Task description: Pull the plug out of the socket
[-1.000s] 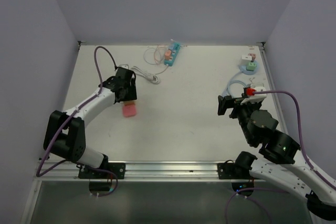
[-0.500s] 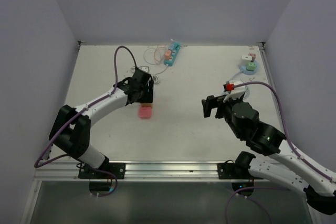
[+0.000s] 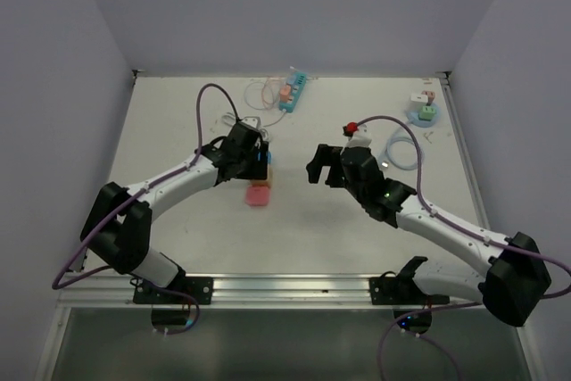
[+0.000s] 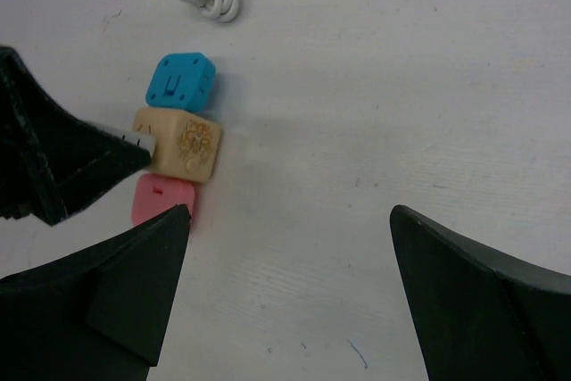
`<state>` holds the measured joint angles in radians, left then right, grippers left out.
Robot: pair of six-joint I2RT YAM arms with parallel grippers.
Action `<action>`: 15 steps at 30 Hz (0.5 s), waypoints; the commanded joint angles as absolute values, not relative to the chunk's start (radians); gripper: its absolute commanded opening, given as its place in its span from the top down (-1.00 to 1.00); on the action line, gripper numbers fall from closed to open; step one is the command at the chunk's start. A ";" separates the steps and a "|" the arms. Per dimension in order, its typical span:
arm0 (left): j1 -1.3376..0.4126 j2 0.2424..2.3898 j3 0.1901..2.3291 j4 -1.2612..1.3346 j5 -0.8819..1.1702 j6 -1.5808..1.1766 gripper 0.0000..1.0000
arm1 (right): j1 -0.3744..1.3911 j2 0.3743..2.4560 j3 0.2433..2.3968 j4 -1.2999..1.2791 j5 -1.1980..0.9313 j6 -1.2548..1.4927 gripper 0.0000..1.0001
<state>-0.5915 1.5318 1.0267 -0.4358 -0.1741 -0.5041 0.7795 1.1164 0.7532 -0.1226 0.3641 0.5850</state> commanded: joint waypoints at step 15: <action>-0.595 1.368 0.871 -0.121 -0.005 -0.635 0.91 | 0.597 1.544 0.718 0.440 -0.147 0.834 -0.92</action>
